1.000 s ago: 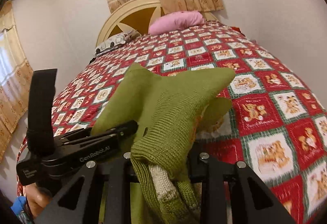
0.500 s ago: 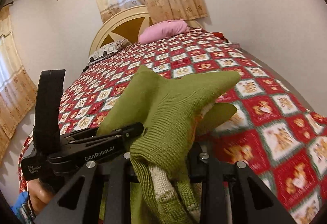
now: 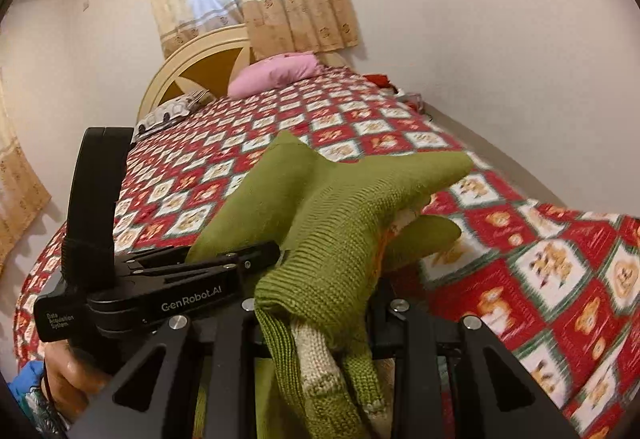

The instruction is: Fold small clothes

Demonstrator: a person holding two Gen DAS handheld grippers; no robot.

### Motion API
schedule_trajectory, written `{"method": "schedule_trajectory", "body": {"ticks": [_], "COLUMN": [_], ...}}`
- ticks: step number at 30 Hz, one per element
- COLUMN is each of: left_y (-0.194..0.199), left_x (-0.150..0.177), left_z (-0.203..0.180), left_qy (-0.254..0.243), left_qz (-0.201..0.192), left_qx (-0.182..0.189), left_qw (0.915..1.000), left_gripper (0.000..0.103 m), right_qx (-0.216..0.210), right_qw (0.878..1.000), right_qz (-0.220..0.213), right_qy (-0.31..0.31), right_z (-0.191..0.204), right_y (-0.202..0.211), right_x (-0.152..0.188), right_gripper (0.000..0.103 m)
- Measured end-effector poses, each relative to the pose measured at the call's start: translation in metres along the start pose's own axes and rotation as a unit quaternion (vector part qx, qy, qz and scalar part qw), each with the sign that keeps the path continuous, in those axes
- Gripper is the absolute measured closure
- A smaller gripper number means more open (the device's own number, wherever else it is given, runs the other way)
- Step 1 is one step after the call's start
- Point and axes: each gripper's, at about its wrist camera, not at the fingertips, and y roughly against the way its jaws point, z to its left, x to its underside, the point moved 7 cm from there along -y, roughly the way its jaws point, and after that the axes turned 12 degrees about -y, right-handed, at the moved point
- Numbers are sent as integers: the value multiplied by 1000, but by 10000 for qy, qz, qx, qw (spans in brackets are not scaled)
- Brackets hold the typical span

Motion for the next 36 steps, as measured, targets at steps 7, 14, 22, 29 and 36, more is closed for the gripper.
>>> {"method": "schedule_trajectory", "body": {"ticks": [7,14,22,29,36], "left_y": [-44,-92,-85,-68,-53], "left_x": [-36,-33,-29,-25,2], "left_z": [-8,-3,-8,0,-6], "left_qy": [-153,72,-110,-80,168], "left_qz": [-209,310,425,423,449], "left_qx": [-98,-142,-349,-333,-16], "left_qw": [9996,9994,9984,9985,9989], "left_gripper": [58,49,42,28,22], "right_qx": [439,894,784,493,550], "right_qw": [9985,9937,9927,9912,9892], "right_qz": [-317,423,476,400,734], "right_qy": [94,-521,-789,-1158,-1143], "right_z": [-32,-87,-100,-99,-94], "right_y": [-34,-101,-101,-55,-44], "right_x": [-34,-28,-19,-1,36], "right_gripper": [75,75,64,45,45]}}
